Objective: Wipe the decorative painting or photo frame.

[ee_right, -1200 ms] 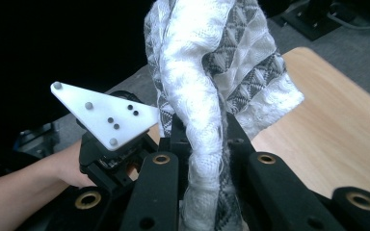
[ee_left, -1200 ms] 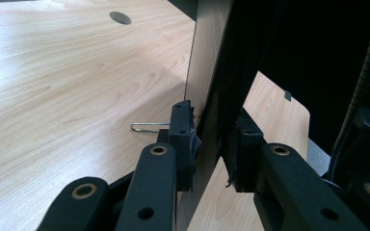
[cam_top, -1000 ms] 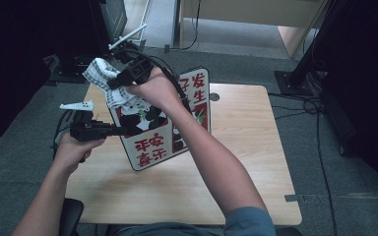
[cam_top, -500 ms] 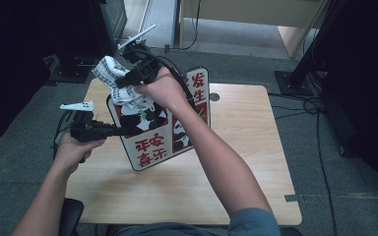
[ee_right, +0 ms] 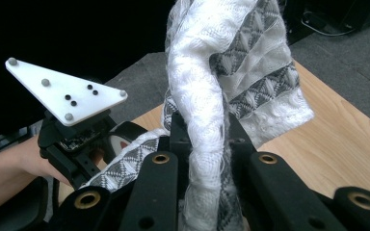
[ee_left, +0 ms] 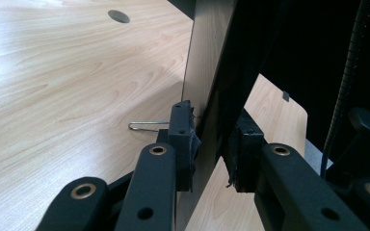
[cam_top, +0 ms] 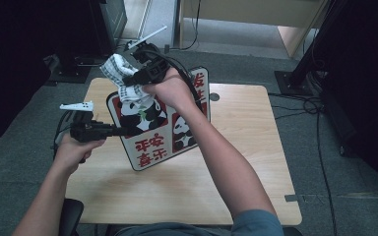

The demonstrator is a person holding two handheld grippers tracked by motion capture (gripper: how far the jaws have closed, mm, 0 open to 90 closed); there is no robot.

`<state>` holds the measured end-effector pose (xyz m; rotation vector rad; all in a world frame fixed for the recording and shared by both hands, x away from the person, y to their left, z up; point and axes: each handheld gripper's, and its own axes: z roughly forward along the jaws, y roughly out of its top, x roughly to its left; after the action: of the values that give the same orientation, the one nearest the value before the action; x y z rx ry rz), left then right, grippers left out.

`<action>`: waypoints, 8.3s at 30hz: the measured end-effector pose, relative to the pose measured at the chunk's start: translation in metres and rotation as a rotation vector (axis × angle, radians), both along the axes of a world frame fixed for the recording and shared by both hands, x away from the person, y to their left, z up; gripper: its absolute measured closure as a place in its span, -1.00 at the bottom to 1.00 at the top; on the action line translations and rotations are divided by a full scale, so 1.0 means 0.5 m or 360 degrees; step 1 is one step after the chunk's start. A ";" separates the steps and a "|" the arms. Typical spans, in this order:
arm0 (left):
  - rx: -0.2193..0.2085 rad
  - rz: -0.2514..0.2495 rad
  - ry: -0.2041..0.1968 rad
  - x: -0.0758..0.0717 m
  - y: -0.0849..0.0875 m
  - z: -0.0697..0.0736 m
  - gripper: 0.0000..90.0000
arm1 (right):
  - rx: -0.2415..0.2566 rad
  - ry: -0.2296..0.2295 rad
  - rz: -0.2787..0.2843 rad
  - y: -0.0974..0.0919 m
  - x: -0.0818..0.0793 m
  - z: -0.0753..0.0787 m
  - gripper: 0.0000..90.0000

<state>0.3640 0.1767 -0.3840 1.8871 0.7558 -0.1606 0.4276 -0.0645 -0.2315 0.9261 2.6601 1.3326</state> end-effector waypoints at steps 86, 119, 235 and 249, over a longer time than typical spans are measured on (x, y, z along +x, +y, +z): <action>-0.0017 -0.0035 0.0042 0.001 -0.001 -0.003 0.67 | 0.0048 -0.0021 -0.0282 -0.193 0.053 -0.008 0.76; -0.0014 -0.0037 0.0058 0.002 0.001 -0.003 0.67 | 0.0052 -0.0045 -0.0394 -0.277 0.074 -0.009 0.78; -0.0006 0.0012 0.0062 0.004 0.003 -0.007 0.67 | -0.0051 0.0207 -0.0583 -0.458 0.029 -0.186 0.82; -0.0005 0.0018 0.0064 0.003 0.002 -0.007 0.67 | -0.0055 0.0238 -0.0585 -0.461 0.020 -0.222 0.82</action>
<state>0.3657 0.1778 -0.3875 1.8814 0.7926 -0.1931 0.4377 -0.2953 -0.3426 1.4739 2.4346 1.1698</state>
